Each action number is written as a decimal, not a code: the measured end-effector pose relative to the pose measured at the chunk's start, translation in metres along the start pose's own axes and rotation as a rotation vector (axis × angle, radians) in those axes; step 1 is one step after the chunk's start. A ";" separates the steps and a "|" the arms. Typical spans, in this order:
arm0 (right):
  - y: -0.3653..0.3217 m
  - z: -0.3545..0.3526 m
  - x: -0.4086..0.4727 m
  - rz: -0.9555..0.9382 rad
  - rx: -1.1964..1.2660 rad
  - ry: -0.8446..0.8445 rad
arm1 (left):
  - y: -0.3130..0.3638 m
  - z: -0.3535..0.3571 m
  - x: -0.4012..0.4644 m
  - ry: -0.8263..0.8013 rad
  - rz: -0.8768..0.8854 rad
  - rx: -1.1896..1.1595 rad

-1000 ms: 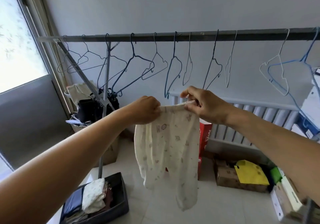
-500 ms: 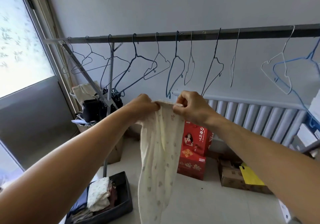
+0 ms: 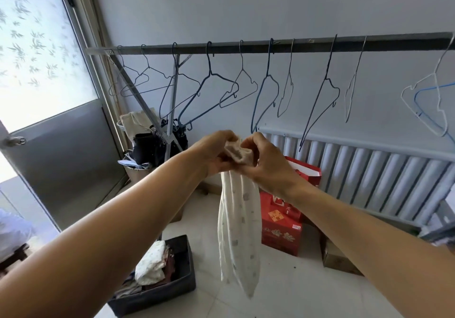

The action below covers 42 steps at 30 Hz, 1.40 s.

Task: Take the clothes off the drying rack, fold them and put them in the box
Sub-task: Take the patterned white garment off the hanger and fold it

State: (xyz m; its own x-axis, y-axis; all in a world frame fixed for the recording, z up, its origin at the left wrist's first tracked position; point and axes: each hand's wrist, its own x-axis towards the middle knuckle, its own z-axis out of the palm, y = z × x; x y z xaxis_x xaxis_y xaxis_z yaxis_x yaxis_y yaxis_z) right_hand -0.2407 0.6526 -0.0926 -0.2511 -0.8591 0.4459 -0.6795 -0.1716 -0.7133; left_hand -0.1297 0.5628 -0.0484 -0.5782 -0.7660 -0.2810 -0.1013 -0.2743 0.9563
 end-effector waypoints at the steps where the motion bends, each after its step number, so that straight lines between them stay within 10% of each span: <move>1: 0.001 -0.001 0.003 0.007 0.015 0.041 | 0.000 -0.002 -0.003 -0.023 0.001 -0.036; 7: -0.004 -0.028 0.019 0.147 0.323 0.022 | -0.004 -0.025 -0.002 -0.124 0.347 0.508; 18: -0.011 -0.050 0.034 0.136 0.353 0.068 | 0.013 -0.009 -0.004 -0.121 0.538 0.324; 32: -0.027 -0.078 0.031 0.191 0.574 0.319 | -0.127 0.021 0.014 -0.241 -0.083 0.459; 37: -0.028 -0.088 0.022 0.208 0.632 0.360 | -0.129 0.039 0.026 -0.431 -0.072 -0.118; 42: -0.020 -0.107 0.018 0.233 0.597 0.459 | -0.118 0.045 0.028 -0.149 0.035 -0.580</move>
State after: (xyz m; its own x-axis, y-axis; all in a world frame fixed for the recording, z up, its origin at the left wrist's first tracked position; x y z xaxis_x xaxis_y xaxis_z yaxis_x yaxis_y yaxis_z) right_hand -0.3055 0.6924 -0.0130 -0.6894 -0.6421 0.3353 -0.1223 -0.3532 -0.9275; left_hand -0.1707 0.6003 -0.1650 -0.6846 -0.7023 -0.1953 0.3543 -0.5547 0.7529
